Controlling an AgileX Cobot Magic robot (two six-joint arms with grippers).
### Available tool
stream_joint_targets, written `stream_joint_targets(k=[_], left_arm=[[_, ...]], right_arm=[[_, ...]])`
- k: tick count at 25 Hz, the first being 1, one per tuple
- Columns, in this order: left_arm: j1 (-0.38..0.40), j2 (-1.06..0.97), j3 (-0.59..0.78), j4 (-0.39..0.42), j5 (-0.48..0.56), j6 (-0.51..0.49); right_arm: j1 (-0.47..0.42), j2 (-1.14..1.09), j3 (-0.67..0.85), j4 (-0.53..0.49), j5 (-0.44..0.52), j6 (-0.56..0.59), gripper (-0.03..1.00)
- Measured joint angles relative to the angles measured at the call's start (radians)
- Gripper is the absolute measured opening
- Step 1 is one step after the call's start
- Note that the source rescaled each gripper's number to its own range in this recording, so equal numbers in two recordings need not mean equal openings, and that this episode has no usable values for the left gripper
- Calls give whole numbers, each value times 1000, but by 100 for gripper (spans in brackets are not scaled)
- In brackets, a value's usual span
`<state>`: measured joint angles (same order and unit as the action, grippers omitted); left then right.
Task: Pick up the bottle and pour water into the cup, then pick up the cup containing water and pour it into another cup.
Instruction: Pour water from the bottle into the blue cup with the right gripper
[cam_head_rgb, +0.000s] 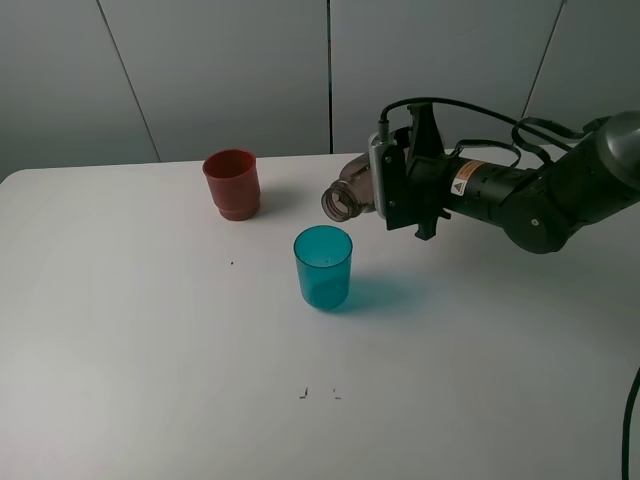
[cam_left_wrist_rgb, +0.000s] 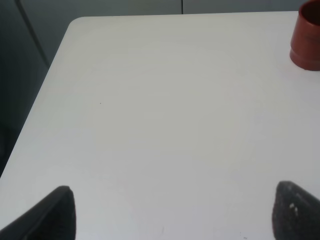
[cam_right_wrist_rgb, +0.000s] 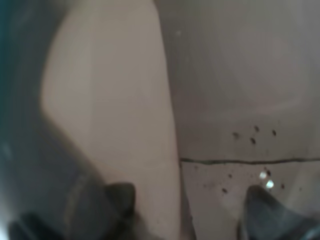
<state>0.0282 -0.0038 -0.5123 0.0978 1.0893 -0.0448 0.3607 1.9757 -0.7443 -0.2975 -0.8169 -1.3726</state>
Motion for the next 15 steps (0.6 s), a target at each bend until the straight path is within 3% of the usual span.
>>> stream_joint_targets(k=[15], left_arm=[[0,0,0,0,0,0]], right_arm=[[35,0,0,19,0,-4,1]])
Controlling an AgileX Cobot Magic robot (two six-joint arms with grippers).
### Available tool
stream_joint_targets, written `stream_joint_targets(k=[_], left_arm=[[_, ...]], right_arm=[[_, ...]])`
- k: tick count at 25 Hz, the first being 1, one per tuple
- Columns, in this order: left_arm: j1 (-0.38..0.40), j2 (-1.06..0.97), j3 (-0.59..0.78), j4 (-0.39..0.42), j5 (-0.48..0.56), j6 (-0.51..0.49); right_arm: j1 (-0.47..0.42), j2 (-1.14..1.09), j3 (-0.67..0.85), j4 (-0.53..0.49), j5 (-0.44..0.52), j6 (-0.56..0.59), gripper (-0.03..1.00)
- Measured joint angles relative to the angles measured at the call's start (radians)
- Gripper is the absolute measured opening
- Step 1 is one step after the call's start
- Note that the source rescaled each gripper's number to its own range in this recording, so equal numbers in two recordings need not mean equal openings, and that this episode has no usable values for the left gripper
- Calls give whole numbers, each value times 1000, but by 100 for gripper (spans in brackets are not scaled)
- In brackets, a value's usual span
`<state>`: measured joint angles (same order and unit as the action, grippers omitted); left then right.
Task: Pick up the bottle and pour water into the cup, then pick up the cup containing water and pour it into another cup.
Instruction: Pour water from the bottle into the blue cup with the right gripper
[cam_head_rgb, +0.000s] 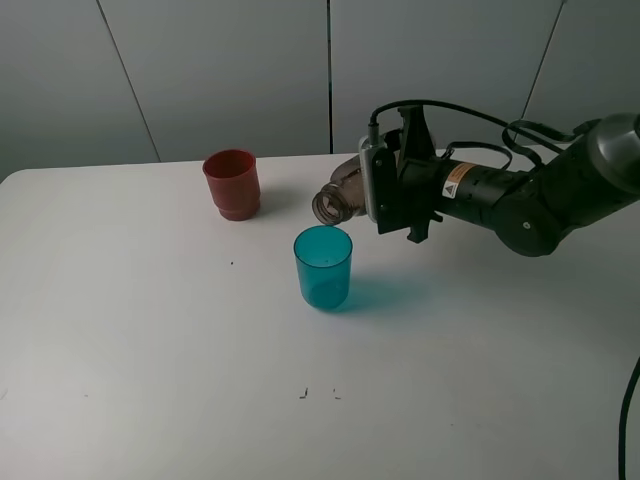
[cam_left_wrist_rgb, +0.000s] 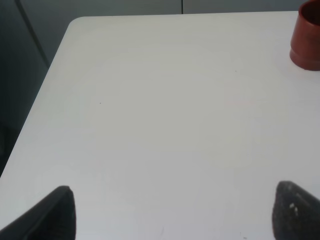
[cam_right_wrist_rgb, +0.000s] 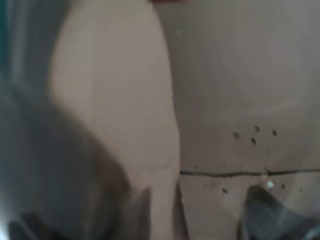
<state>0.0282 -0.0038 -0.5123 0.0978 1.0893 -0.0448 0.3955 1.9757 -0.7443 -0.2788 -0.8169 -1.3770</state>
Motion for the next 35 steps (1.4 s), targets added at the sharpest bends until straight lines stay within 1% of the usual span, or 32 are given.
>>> stream_joint_targets(k=[11,14,23,30,35], left_arm=[[0,0,0,0,0,0],[0,0,0,0,0,0],[0,0,0,0,0,0],[0,0,0,0,0,0],[0,0,0,0,0,0]], right_arm=[[0,0,0,11,-8,-24,1],[0,0,-13,33,-10,-29,1],[0,0,-58,35,-12,-36,1],[0,0,-58,-1,-5,-56,1],[0,0,-58,-8,10,-78,1]])
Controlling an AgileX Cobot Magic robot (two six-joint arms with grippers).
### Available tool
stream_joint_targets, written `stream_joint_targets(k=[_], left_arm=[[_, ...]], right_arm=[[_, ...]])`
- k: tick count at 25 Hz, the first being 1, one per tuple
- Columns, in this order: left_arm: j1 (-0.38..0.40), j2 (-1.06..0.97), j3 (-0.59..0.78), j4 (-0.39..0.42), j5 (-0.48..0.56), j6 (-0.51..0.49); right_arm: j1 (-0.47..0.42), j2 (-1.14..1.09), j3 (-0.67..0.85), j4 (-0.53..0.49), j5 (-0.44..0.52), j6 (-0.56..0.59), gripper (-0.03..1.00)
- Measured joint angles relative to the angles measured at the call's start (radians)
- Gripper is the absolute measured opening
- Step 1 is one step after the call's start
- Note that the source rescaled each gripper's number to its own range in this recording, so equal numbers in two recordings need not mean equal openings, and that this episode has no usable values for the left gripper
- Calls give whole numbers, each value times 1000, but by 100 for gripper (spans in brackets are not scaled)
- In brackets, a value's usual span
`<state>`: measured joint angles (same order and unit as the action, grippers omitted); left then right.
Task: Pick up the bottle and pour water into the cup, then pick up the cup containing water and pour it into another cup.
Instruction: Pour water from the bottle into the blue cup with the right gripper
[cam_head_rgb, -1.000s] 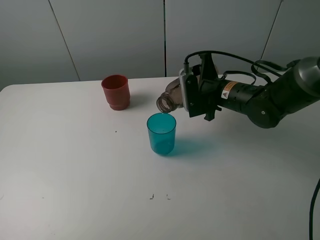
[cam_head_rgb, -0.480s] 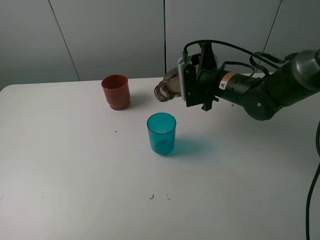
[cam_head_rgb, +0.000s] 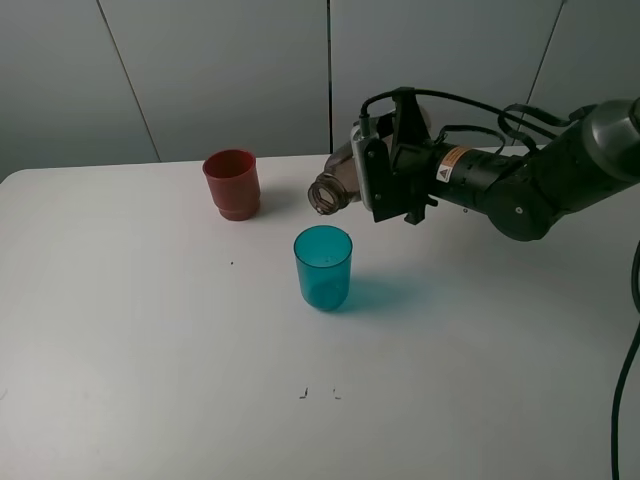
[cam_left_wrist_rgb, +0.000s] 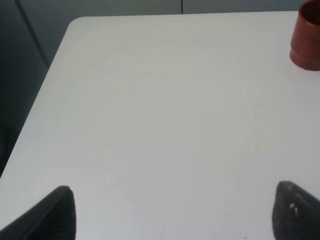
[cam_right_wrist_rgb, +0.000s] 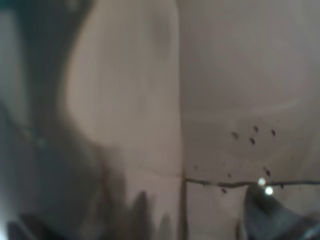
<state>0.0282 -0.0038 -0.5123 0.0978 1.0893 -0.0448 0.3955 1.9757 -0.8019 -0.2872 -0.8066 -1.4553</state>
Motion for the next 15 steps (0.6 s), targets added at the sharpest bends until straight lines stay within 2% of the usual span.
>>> stream_joint_targets(k=[15], left_arm=[[0,0,0,0,0,0]], right_arm=[[0,0,0,-10,-2,-51,1]])
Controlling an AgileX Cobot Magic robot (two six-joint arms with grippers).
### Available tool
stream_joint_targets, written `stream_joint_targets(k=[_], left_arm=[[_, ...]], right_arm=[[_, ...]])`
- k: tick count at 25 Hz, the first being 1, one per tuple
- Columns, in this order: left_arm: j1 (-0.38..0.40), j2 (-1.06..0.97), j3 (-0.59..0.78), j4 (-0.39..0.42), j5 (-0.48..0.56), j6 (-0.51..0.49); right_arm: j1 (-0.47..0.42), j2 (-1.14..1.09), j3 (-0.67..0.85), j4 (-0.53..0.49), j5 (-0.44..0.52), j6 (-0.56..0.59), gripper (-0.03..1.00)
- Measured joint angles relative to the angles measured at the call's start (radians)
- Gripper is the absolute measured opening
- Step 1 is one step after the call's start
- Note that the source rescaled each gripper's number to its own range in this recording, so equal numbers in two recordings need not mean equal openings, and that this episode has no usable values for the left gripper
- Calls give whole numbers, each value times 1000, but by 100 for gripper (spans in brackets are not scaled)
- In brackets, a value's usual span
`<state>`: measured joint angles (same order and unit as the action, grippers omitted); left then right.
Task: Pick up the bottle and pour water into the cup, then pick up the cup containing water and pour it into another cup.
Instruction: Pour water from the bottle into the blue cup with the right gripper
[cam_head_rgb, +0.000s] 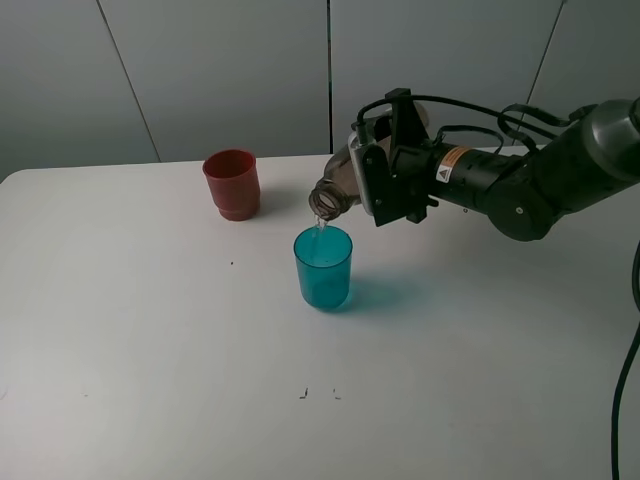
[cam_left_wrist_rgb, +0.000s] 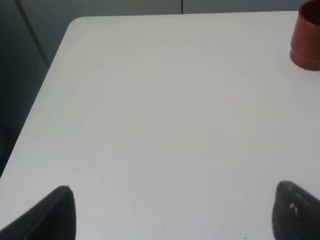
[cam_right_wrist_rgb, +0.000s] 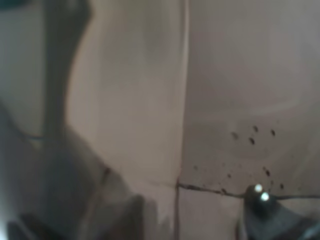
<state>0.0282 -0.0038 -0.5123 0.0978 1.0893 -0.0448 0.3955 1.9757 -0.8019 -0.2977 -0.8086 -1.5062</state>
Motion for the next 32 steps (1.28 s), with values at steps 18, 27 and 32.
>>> stream_joint_targets(k=[18,27,32], left_arm=[[0,0,0,0,0,0],[0,0,0,0,0,0],[0,0,0,0,0,0]], right_arm=[[0,0,0,22,0,-63,0],[0,0,0,22,-4,-106,0],[0,0,-2,22,-9,-131,0]])
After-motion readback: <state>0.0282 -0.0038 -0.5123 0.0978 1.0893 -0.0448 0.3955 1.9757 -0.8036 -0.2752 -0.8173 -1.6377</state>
